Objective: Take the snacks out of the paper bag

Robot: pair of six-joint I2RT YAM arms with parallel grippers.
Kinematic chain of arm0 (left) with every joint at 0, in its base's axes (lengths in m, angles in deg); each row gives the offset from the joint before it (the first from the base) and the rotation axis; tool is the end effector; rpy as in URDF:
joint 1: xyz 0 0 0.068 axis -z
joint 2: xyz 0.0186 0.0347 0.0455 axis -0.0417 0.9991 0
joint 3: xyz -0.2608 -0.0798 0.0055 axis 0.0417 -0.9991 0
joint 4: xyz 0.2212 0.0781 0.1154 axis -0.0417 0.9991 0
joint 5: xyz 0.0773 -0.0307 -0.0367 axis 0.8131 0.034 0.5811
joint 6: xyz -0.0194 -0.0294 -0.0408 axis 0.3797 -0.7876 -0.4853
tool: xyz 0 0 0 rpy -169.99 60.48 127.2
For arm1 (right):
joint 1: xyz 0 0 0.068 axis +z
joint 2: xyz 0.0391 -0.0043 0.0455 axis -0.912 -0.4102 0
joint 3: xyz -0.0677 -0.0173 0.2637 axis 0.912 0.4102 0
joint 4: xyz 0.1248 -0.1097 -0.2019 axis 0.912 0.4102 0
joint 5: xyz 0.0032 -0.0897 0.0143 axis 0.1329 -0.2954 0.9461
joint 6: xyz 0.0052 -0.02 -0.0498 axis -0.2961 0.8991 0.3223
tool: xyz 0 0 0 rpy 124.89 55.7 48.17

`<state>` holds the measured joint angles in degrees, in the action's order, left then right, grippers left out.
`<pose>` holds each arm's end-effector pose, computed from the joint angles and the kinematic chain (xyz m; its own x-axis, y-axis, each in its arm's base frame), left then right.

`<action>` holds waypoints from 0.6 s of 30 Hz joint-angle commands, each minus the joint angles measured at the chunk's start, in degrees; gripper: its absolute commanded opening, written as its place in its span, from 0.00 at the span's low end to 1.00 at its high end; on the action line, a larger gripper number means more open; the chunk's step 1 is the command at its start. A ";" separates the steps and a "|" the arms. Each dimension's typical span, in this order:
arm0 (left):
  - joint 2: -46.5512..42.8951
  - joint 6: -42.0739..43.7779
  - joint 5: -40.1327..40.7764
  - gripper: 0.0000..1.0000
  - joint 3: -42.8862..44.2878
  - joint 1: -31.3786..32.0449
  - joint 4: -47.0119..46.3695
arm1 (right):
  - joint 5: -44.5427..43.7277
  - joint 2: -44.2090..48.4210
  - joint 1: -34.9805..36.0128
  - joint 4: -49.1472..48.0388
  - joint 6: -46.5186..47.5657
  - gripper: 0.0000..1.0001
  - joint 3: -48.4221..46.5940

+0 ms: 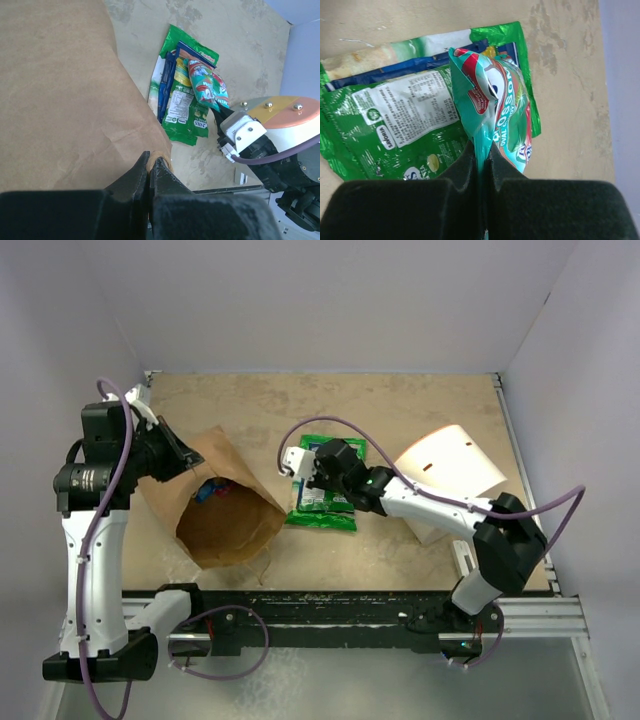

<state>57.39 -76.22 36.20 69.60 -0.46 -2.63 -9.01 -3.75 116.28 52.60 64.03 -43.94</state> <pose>0.1607 -0.0026 0.4301 -0.6305 -0.5592 -0.5383 -0.2015 0.7876 -0.5823 0.2383 0.2749 0.2644 0.0527 -0.7613 -0.6462 -0.6906 0.4396 -0.5743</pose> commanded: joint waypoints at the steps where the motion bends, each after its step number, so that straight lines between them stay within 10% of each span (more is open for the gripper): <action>1: 0.12 -0.38 -1.08 0.00 -0.11 0.21 -3.21 | 4.26 -0.13 1.57 0.48 -2.24 0.00 0.45; 18: 0.84 -0.26 -2.57 0.00 -2.41 0.15 -4.59 | 10.84 3.70 1.87 -0.71 -9.74 0.55 9.33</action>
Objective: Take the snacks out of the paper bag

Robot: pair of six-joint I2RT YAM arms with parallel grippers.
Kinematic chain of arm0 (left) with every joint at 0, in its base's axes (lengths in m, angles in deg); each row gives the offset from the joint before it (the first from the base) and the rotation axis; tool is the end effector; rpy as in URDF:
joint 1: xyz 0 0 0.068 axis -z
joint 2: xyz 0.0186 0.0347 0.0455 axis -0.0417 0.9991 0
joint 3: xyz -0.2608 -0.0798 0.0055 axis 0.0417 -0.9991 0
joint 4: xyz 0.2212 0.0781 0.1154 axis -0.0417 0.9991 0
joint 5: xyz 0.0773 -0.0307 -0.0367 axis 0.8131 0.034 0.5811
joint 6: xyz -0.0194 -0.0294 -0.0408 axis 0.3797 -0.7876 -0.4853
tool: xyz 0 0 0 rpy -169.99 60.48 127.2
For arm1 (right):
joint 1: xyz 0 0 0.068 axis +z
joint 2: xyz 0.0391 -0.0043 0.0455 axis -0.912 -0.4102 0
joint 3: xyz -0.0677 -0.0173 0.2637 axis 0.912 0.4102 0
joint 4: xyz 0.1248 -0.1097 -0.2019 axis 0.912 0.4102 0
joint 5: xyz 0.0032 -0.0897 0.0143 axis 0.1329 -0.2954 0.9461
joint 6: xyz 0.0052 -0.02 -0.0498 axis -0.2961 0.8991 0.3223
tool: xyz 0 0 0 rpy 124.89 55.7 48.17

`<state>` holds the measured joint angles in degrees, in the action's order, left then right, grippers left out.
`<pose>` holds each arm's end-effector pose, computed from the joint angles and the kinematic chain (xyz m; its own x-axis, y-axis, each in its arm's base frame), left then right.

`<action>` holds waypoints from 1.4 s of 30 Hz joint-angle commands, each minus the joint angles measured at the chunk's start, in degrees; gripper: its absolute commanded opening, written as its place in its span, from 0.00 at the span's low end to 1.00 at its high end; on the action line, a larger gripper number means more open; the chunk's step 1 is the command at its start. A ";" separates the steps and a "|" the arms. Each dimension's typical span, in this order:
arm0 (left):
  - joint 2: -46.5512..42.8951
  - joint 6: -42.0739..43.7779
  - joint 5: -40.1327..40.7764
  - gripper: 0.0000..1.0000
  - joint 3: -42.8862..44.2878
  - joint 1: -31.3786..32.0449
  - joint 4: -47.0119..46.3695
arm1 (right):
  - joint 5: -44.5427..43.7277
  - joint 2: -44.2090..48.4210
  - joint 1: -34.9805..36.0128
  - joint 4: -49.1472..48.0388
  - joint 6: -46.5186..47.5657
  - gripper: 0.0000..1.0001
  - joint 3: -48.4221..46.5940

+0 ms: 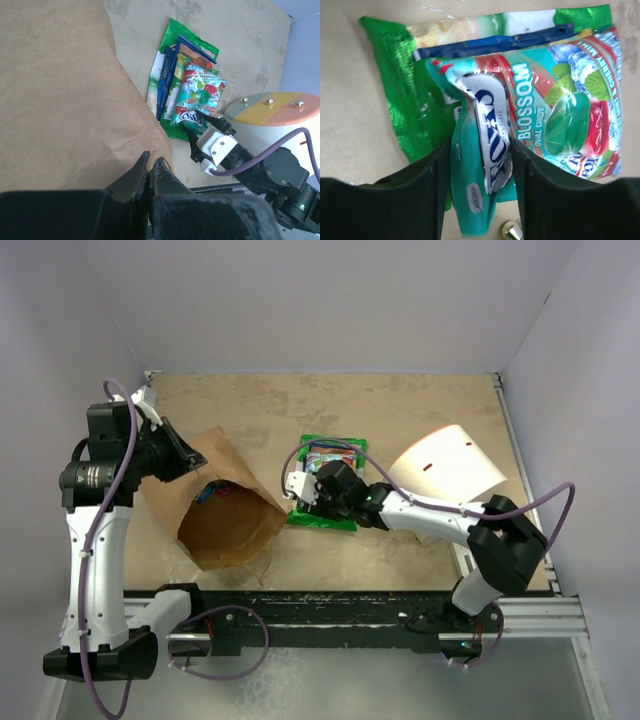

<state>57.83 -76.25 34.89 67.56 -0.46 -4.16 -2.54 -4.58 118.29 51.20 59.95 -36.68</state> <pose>0.1679 -0.0030 0.4214 -0.6485 -0.5567 -0.5192 -0.1974 0.7817 -0.5916 0.2173 0.2750 0.2194 0.0167 -0.7612 -0.6483 -0.8086 0.3711 -0.4565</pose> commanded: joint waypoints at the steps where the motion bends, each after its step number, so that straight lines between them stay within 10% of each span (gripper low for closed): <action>1: 0.41 -0.21 -1.35 0.00 -0.46 0.18 -3.13 | 5.05 5.39 -0.20 0.92 -6.45 0.58 2.52; 6: -0.10 -0.66 -1.67 0.00 -2.19 0.21 -4.20 | 8.26 12.08 -0.20 1.15 -9.36 0.80 3.98; 19: 0.30 0.08 -3.99 0.00 -0.90 0.17 -3.56 | 19.09 19.76 9.83 -13.64 4.34 0.88 8.91; 42: 1.30 5.27 -13.17 0.00 3.12 0.14 5.95 | 2.09 -19.48 21.42 -47.25 10.02 0.78 -10.19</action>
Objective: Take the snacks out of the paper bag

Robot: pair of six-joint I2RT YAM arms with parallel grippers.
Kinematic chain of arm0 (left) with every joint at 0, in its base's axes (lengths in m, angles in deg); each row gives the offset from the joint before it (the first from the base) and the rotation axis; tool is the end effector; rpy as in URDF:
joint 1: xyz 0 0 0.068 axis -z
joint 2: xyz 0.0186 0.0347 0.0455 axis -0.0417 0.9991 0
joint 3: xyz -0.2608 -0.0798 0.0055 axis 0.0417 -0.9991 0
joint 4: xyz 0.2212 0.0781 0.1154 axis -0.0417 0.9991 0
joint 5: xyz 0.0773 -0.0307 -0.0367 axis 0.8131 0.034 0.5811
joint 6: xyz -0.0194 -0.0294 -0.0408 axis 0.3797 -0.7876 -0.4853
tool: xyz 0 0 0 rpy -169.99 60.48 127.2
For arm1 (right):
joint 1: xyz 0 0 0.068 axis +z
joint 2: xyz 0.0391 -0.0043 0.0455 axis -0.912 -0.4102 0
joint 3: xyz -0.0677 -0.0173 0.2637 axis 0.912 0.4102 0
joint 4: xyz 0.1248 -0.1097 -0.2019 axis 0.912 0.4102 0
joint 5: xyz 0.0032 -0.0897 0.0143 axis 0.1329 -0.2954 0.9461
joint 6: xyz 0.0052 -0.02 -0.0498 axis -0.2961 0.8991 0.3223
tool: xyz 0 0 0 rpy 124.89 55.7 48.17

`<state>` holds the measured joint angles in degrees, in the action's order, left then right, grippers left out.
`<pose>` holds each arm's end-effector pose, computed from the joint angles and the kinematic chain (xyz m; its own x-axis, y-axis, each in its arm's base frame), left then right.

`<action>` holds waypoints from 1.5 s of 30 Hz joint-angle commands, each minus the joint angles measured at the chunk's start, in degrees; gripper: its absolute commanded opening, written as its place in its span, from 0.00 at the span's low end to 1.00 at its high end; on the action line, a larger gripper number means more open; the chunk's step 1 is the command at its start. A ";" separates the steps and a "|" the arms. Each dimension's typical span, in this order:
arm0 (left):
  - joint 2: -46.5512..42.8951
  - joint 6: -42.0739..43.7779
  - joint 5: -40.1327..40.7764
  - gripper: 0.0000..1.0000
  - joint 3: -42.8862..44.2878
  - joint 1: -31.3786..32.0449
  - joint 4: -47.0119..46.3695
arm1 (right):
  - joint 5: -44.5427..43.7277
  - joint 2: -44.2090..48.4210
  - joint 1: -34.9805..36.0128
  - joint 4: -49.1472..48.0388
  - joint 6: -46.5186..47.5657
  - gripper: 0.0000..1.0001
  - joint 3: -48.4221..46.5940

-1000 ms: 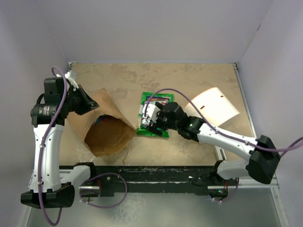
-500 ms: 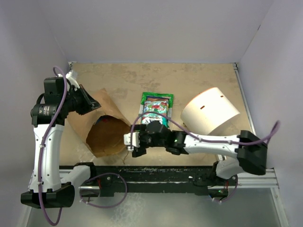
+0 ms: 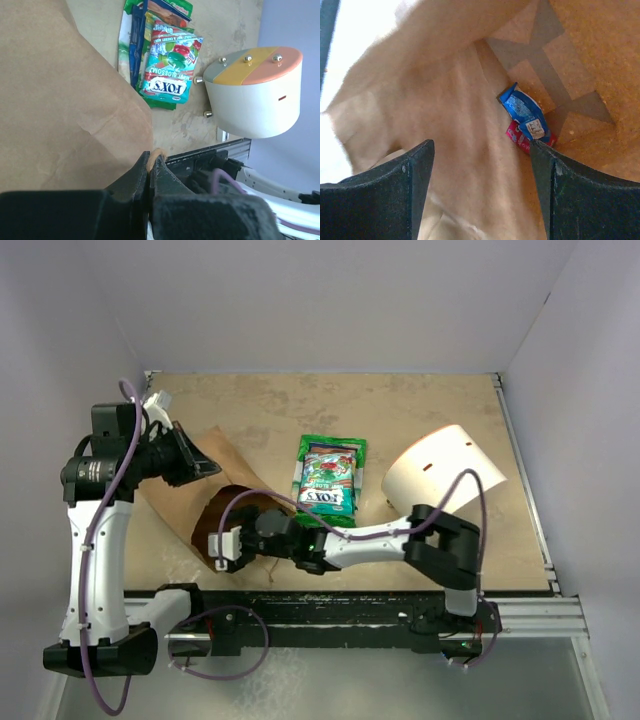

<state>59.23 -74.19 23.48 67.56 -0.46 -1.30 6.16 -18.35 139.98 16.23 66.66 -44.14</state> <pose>0.1700 -0.0094 0.4158 -0.7625 -0.4910 -0.4213 -0.1031 0.7351 -0.6701 0.1150 0.4078 0.2337 0.5240 -0.2805 -0.8042 -0.8109 0.1245 -0.5718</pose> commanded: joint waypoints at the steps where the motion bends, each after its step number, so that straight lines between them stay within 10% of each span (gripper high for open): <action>1: 0.04 3.73 -1.62 0.00 3.47 0.16 4.03 | -7.43 -7.41 -0.28 -15.00 5.10 0.78 -2.71; 15: 2.01 8.48 -3.38 0.00 9.04 0.18 10.54 | -7.78 -24.15 -4.58 -27.97 17.04 0.79 -12.35; 38: -0.61 7.71 -5.79 0.00 7.72 0.14 12.90 | -12.98 -45.03 -9.49 -10.37 15.92 0.85 -45.61; 45: -1.01 7.78 -4.16 0.00 8.82 0.15 15.00 | -10.41 -47.14 -10.60 -5.10 12.91 0.55 -50.35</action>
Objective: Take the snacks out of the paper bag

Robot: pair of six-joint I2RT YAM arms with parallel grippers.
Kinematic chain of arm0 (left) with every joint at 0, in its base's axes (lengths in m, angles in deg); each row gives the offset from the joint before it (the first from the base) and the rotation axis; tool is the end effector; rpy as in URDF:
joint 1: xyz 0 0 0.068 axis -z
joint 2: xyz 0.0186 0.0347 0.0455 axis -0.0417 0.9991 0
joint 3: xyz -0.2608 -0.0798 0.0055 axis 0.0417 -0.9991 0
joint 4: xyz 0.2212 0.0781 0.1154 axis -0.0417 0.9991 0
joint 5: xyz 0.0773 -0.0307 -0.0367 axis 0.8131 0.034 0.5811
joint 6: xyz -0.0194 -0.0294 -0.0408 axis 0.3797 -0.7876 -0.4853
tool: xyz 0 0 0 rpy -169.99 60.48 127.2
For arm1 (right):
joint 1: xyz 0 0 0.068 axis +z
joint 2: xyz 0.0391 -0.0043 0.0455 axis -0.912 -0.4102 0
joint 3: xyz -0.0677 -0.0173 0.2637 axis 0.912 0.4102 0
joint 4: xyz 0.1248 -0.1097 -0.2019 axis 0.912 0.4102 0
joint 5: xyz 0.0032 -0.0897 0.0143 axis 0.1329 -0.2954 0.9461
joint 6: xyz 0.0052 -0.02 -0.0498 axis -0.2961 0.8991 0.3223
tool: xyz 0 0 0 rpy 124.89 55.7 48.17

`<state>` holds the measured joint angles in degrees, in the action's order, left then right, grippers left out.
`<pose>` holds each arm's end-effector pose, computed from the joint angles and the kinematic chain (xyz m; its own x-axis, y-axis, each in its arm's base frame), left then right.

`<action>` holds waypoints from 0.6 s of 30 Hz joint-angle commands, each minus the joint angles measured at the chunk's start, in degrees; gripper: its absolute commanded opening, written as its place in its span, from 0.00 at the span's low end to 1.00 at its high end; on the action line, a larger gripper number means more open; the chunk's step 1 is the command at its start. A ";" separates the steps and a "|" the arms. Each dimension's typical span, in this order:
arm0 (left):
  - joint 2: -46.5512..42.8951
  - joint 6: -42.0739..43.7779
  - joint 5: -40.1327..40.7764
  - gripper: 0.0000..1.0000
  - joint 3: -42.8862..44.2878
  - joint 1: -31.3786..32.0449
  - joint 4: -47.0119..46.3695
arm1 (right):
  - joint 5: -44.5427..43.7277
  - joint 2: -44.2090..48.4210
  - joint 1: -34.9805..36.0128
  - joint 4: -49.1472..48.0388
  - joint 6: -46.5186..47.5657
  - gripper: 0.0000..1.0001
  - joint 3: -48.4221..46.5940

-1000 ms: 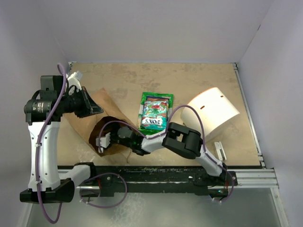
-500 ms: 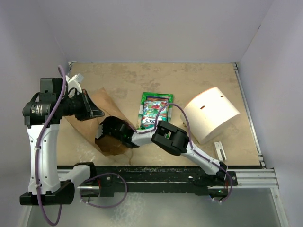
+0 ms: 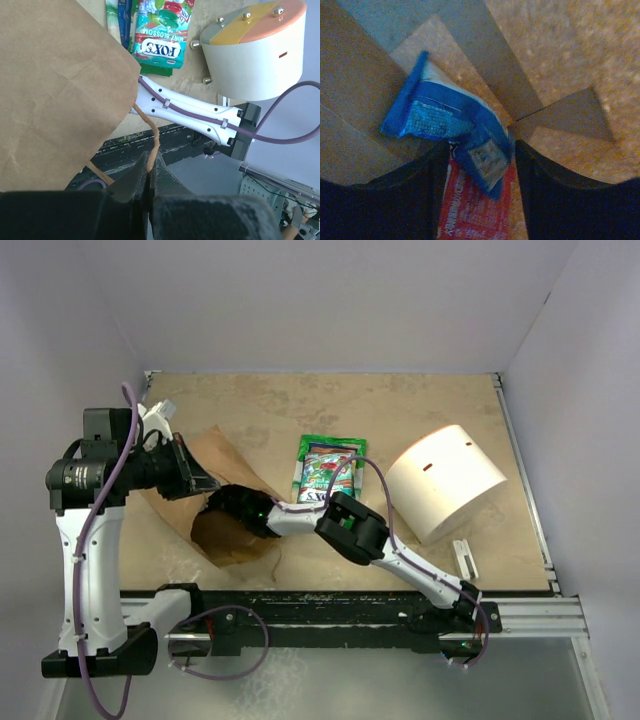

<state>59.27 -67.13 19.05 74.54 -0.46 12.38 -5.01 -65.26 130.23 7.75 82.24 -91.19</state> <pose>0.1409 -0.0131 0.4325 -0.8403 -0.3834 -0.3833 -0.0418 0.7507 -0.6593 0.2594 0.5274 0.1179 0.6241 -0.4669 -0.6265 -0.5110 0.3626 -0.7794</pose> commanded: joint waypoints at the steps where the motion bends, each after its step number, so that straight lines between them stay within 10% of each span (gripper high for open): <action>1: -1.13 0.88 0.71 0.00 1.99 0.14 1.72 | 0.81 -0.34 -0.89 3.59 -2.69 0.50 -3.50; 12: -0.28 0.41 5.79 0.00 3.57 0.17 2.11 | 1.28 4.22 -0.53 5.09 -7.14 0.03 -1.88; 18: -0.35 -0.40 10.31 0.00 3.54 0.19 1.13 | 1.14 10.66 -0.29 4.88 -10.39 0.00 5.07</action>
<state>59.08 -67.18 25.49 76.15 -0.46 14.46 -4.26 -63.31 129.62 14.26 75.64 -89.49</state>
